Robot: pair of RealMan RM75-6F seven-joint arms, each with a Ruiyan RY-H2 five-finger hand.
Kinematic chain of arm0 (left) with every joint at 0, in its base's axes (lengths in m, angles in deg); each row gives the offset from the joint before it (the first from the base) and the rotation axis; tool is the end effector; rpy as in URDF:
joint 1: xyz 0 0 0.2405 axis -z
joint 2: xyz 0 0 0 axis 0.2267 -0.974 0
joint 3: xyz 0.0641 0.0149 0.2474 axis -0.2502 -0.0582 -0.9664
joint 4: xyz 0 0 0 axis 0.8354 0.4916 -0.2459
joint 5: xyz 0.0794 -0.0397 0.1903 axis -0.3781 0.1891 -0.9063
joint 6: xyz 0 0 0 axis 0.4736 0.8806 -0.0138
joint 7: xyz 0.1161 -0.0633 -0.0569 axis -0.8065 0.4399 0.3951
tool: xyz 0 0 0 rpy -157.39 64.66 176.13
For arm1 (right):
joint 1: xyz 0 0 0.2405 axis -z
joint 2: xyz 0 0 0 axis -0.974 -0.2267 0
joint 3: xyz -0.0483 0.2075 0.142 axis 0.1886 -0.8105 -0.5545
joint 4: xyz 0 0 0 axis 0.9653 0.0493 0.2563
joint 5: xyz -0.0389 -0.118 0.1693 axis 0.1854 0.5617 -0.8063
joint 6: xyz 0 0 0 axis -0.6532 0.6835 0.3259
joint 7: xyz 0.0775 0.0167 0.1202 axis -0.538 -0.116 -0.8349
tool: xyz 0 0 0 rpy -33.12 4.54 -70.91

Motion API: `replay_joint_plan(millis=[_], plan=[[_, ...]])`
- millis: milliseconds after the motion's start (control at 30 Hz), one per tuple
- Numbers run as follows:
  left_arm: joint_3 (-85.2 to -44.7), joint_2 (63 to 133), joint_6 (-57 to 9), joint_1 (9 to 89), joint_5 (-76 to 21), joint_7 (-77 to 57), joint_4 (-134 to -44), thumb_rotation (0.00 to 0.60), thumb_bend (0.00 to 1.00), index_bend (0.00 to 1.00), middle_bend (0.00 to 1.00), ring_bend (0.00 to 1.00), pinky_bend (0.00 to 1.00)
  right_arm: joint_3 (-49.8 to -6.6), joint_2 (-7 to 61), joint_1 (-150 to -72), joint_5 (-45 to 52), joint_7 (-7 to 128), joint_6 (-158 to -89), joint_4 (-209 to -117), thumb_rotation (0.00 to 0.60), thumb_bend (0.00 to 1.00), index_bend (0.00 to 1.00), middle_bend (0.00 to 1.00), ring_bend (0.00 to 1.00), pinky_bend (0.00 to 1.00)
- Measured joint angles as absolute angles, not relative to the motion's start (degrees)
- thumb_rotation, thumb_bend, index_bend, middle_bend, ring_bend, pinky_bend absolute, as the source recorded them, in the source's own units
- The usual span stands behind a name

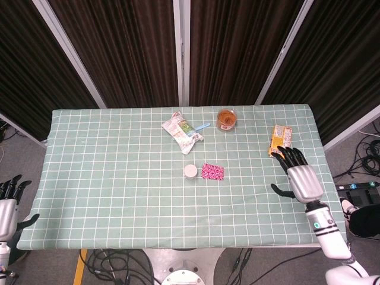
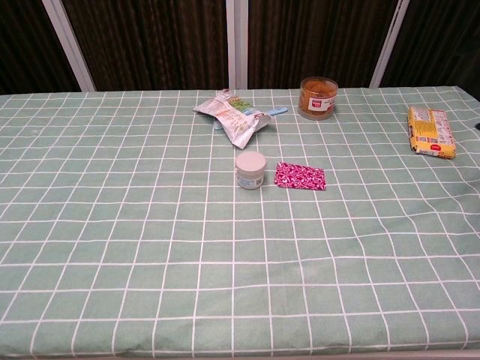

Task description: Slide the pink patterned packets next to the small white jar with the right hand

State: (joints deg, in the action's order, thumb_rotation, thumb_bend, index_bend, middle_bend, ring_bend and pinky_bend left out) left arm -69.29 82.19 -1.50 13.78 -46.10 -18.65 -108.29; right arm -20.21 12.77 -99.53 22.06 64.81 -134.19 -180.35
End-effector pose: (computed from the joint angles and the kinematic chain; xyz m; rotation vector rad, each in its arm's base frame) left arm -0.3315 0.1599 0.1538 -1.2682 -0.8799 -0.7332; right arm -0.2556 -0.2658 0.1097 1.6127 -0.8983 0.9902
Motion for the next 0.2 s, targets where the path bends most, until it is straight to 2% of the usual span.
replay_joint_plan(millis=[200], plan=[[-68.99,82.05,-1.14,14.07,-46.01,-20.54,-109.92,0.600,0.09,0.25,0.20,0.14,0.14,-16.47,9.33,-92.70,27.88,61.90,-142.68,-182.53,0.508,0.16,0.12,0.03,0.00,0.00]])
